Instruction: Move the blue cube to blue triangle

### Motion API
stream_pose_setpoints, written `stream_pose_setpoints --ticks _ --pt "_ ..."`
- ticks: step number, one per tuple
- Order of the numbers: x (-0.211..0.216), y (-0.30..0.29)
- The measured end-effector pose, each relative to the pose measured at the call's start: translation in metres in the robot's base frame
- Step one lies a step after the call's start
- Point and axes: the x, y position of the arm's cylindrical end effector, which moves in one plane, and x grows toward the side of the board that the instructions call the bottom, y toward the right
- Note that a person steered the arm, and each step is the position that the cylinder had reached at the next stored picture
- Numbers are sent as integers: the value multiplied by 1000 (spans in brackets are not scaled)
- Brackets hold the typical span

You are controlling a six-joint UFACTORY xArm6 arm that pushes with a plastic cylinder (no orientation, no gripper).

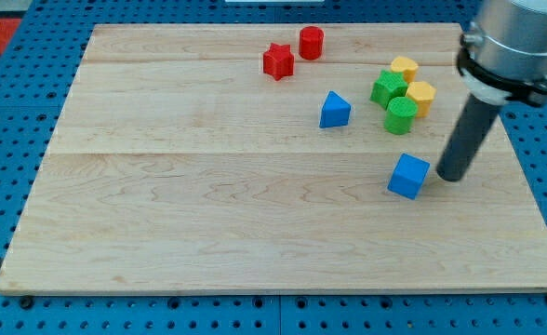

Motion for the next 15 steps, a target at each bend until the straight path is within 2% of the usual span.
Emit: stream_pose_setpoints --ticks 1,2,3,4,7,11,13,14,15 --pt "24 -37" --pt "15 -79" --pt "-15 -107" --pt "-35 -117" --pt "-31 -77" --pt "-57 -78" --pt "-57 -105" --pt "-70 -110" --pt "-103 -130"
